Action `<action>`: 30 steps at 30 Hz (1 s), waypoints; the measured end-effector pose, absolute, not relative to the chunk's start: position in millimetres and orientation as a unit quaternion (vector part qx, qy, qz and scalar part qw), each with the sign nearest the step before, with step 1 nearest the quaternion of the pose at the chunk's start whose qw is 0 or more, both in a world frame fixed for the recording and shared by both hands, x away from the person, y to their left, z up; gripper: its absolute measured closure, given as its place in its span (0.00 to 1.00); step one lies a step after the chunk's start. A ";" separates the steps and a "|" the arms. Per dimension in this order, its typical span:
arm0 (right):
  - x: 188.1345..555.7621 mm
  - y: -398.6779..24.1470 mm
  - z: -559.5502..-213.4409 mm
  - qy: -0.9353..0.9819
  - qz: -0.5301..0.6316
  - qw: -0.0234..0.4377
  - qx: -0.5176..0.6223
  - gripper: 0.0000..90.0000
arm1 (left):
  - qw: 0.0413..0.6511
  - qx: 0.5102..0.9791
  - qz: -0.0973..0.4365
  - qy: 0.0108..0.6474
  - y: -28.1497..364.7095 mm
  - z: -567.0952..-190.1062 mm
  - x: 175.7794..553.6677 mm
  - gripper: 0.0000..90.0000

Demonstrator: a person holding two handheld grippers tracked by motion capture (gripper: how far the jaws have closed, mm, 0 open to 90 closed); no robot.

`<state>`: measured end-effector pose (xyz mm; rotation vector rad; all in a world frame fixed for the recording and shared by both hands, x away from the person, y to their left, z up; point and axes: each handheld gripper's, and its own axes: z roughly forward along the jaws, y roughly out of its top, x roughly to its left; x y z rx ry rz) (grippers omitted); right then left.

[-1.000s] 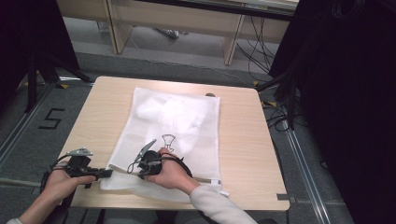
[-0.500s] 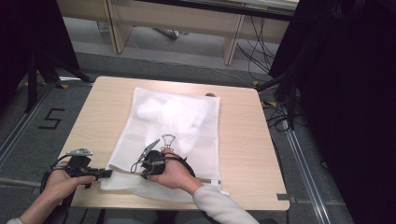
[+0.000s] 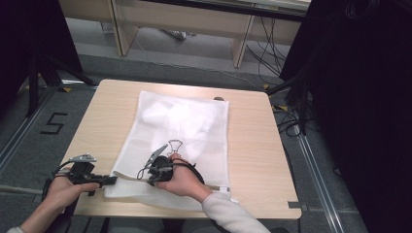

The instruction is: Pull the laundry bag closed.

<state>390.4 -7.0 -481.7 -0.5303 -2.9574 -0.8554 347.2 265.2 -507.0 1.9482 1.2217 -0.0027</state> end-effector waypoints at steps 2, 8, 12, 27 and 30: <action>390.0 -7.4 -481.1 -0.947 -0.272 0.009 -0.170 0.92 | 0.408 0.773 -0.001 0.486 265.5 -507.1 347.3 0.94; 390.9 -10.8 -480.9 -0.946 -0.273 0.009 -0.173 0.92 | 0.407 0.774 0.000 0.485 265.5 -507.1 347.3 0.94; 390.9 -13.3 -480.3 -0.946 -0.272 0.009 -0.175 0.92 | 0.405 0.775 0.000 0.485 265.4 -507.2 347.5 0.94; 392.5 -22.8 -477.4 -0.945 -0.273 0.004 -0.182 0.92 | 0.405 0.774 0.001 0.486 265.6 -506.9 347.4 0.94; 392.2 -23.1 -476.9 -0.945 -0.273 0.002 -0.181 0.92 | 0.404 0.775 0.000 0.486 265.7 -507.2 347.6 0.94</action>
